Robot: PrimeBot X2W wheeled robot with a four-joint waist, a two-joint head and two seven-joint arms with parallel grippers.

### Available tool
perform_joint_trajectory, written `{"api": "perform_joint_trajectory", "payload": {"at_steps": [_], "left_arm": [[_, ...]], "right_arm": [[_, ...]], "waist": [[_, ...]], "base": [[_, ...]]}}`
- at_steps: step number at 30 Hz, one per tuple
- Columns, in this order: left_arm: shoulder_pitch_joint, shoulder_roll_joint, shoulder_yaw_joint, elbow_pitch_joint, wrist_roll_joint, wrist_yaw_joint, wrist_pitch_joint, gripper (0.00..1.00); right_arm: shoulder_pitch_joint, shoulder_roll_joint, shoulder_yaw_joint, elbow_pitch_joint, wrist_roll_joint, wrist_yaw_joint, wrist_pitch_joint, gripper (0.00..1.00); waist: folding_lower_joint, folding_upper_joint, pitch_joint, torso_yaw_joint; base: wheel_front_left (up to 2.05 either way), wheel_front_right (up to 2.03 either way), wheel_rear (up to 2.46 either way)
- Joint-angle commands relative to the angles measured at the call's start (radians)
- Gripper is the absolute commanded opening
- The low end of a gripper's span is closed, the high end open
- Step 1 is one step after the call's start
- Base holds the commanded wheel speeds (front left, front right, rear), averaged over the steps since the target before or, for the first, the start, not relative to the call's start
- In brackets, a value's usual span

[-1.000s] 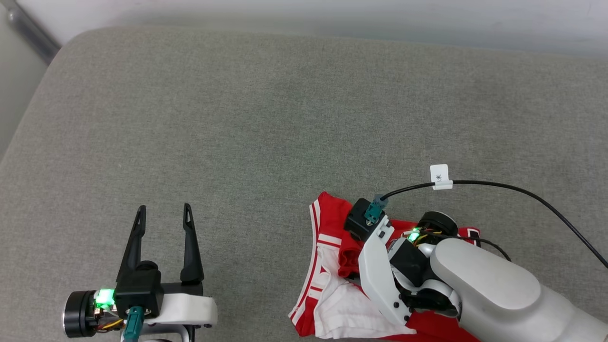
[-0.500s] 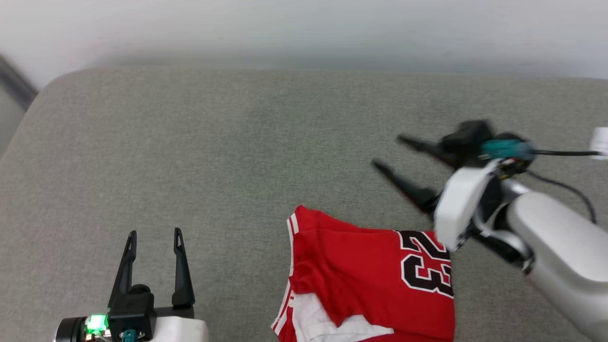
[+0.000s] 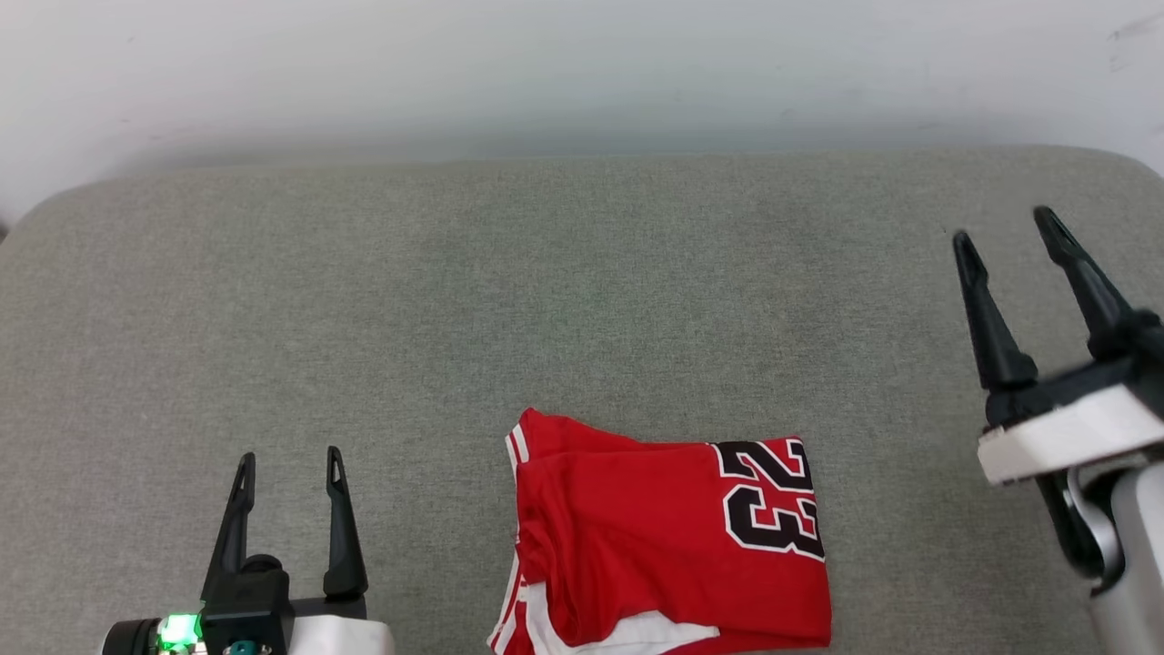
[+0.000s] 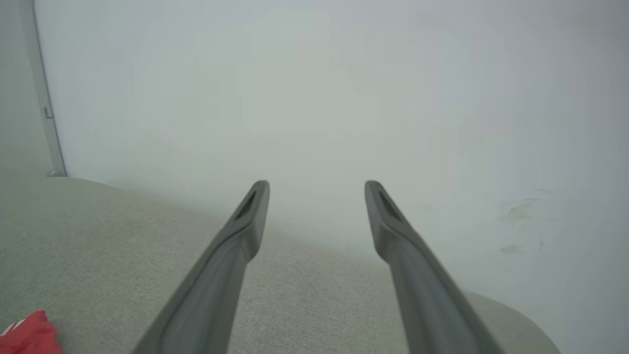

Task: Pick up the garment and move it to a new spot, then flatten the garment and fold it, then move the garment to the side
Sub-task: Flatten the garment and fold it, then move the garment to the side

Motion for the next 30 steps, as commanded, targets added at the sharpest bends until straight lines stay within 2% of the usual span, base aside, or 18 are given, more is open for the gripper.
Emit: {"api": "perform_joint_trajectory", "payload": {"at_steps": [1, 5, 11, 20, 30], "left_arm": [[0.009, 0.004, 0.005, -0.003, -0.003, -0.002, -0.002, 1.00], [0.011, 0.007, 0.005, -0.005, -0.003, -0.007, -0.002, 1.00], [0.019, 0.005, 0.008, -0.012, -0.009, -0.019, -0.002, 1.00], [0.047, -0.003, 0.006, -0.014, -0.015, -0.041, -0.002, 1.00], [0.051, -0.007, 0.015, -0.005, -0.011, -0.055, -0.002, 1.00]], "right_arm": [[0.052, 0.028, -0.034, -0.031, -0.024, -0.001, -0.002, 1.00], [0.180, 0.118, -0.131, -0.127, -0.070, -0.001, -0.003, 1.00], [0.337, 0.213, -0.184, -0.193, -0.092, -0.001, -0.003, 1.00], [0.466, 0.264, -0.185, -0.216, -0.083, -0.001, -0.003, 1.00], [0.462, 0.286, -0.194, -0.208, -0.067, -0.001, -0.003, 1.00]], "waist": [[0.0000, 0.0000, -0.002, -0.001], [0.0000, 0.0000, -0.011, -0.001], [0.0000, 0.0000, -0.027, 0.005], [0.0000, 0.0000, -0.049, 0.013], [0.0000, 0.0000, -0.056, 0.015]], "base": [[0.00, 0.00, 0.00], [0.00, 0.00, 0.00], [0.00, 0.00, 0.00], [0.00, 0.00, 0.00], [0.00, 0.00, 0.00]]}}
